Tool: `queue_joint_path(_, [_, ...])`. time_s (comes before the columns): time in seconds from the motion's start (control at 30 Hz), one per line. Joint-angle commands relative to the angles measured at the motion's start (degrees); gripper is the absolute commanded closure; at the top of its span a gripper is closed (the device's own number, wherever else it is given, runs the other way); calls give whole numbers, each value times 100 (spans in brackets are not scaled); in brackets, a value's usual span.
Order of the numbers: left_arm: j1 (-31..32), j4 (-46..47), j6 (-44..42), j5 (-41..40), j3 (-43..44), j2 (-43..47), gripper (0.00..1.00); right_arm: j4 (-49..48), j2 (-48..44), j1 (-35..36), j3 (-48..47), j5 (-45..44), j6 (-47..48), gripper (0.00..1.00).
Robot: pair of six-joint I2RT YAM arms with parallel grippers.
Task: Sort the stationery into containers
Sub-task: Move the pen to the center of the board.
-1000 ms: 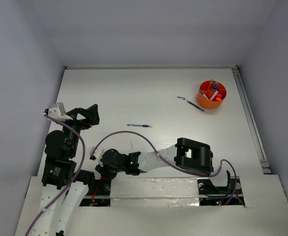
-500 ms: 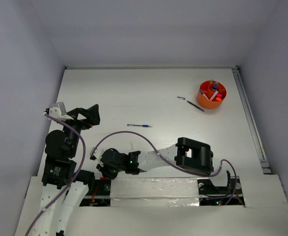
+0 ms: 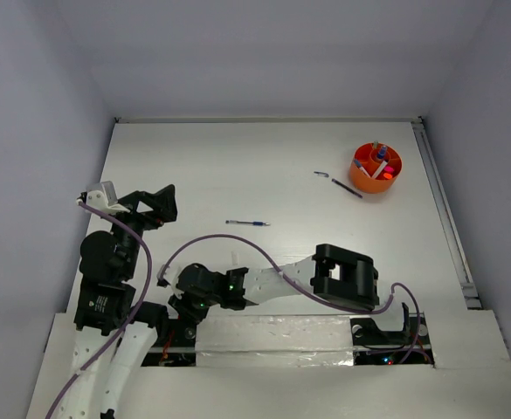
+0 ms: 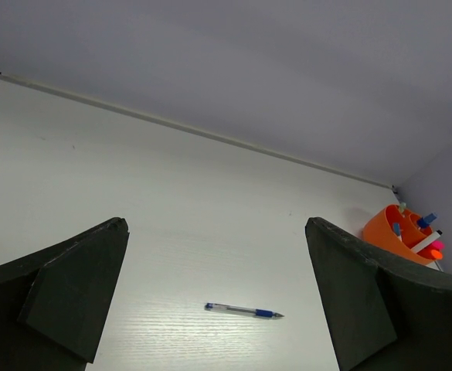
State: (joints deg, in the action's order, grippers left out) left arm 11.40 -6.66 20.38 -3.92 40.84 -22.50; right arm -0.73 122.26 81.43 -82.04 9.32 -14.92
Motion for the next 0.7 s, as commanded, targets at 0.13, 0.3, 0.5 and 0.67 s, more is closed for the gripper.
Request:
queue_joint_path(0.13, [-41, 305, 10, 120, -41, -79, 1, 494, -9, 162, -348, 168, -11, 66])
queue_joint_path(0.3, [-41, 314, 18, 129, -41, -70, 1, 618, 236, 163, -426, -132, 85, 67])
queue_joint_path(0.5, [-41, 314, 10, 137, -41, -88, 1, 759, 395, 163, -506, -518, 235, 71])
queue_joint_path(0.67, [-41, 323, 10, 164, -41, -88, 1, 864, 439, 163, -515, -896, 349, 73])
